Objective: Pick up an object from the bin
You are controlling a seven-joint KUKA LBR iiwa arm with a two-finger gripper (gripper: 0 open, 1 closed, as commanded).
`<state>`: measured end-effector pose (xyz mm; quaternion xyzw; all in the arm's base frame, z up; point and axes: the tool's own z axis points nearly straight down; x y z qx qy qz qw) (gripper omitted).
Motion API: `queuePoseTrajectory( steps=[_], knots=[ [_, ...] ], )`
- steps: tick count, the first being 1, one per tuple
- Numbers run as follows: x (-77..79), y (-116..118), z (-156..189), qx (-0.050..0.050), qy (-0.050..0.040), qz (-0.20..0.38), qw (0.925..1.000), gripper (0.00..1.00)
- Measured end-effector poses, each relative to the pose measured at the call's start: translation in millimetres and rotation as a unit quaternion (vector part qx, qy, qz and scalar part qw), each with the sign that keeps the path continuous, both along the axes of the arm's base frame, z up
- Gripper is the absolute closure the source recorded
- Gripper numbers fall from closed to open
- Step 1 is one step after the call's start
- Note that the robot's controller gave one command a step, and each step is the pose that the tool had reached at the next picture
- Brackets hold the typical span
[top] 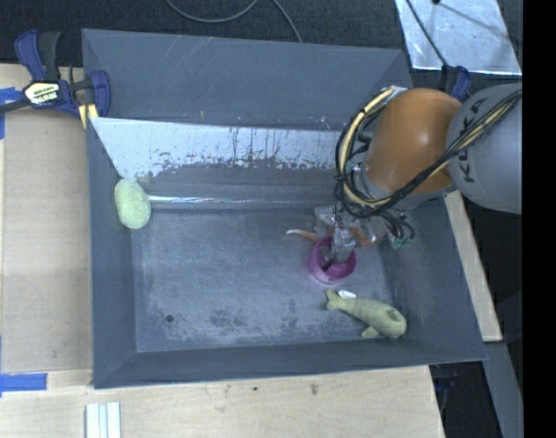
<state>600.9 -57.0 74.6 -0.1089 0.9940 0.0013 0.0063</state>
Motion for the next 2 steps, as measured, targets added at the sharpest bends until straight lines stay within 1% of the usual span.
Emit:
queuePoseTrajectory(
  steps=[2],
  knots=[
    [-0.9, 0.3, 3.1, 0.000, 0.0015, 0.000, 1.0000, 1.00]
  ],
)
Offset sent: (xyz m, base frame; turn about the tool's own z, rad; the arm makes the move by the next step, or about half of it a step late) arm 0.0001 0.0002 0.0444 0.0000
